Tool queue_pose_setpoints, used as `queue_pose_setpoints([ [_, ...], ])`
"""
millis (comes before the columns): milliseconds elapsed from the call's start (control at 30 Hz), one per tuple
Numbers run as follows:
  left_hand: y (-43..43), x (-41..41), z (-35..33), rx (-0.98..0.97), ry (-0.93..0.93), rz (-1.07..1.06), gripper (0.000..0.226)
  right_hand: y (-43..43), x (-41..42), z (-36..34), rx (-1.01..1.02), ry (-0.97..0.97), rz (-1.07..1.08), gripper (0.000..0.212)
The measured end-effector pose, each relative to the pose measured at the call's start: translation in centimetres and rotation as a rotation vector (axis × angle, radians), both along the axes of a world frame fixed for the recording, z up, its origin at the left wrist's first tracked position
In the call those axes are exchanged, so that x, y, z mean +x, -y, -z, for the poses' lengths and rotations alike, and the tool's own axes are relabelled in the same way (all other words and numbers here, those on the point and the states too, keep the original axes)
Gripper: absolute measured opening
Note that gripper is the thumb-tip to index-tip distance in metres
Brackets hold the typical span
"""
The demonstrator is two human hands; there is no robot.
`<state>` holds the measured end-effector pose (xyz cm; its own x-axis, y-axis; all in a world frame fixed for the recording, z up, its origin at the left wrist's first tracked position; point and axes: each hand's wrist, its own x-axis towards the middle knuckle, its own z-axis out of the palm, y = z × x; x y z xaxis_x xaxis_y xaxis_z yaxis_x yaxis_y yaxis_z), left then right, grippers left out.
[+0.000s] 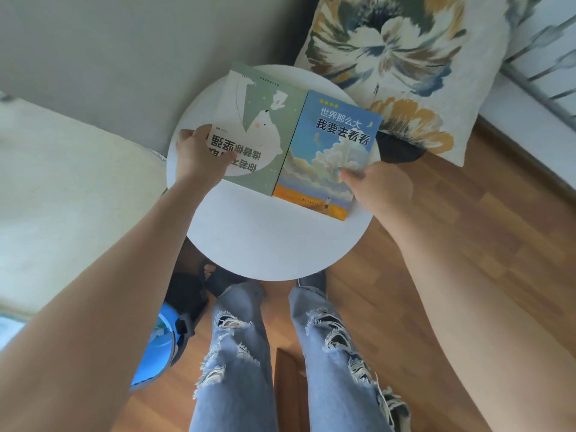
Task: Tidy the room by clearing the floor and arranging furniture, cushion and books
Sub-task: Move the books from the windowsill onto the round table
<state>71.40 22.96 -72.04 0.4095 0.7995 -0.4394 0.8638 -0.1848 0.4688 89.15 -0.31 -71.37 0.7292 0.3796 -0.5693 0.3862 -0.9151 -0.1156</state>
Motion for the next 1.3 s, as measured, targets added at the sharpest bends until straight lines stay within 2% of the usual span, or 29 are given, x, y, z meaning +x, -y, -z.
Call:
queue_pose_setpoints([
  [100, 0.3, -1.2, -0.1, 0.006, 0.006, -0.04, 0.06, -0.7, 0.1, -0.7, -0.062, -0.034, -0.033, 0.062],
  [200, 1.1, -2.9, -0.6, 0.004, 0.034, -0.071, 0.05, -1.5, -0.9, -1.3, -0.029, -0.04, -0.122, 0.06],
  [333, 2.7, -5.7, -2.1, 0.015, 0.058, 0.016, 0.038, -2.9, -3.2, -2.7, 0.074, -0.089, -0.282, 0.043],
  [467, 4.9, -8.8, -4.2, 0.07, 0.007, 0.057, 0.037, -4.7, -5.9, -3.6, 0.145, -0.188, -0.39, 0.031],
  [667, 7.0, -15.1, -6.7, 0.055, -0.102, 0.032, 0.039, -7.5, -12.1, -5.2, 0.21, -0.285, -0.577, 0.05],
  [1067, 7.4, -31.1, -7.8, 0.165, -0.203, -0.029, 0.04, -11.9, -29.2, -6.4, 0.287, -0.219, -0.907, 0.049],
  [1300, 6.4, -42.3, -8.4, 0.175, -0.251, -0.105, 0.041, -15.4, -38.7, -7.4, 0.317, -0.192, -0.988, 0.046],
])
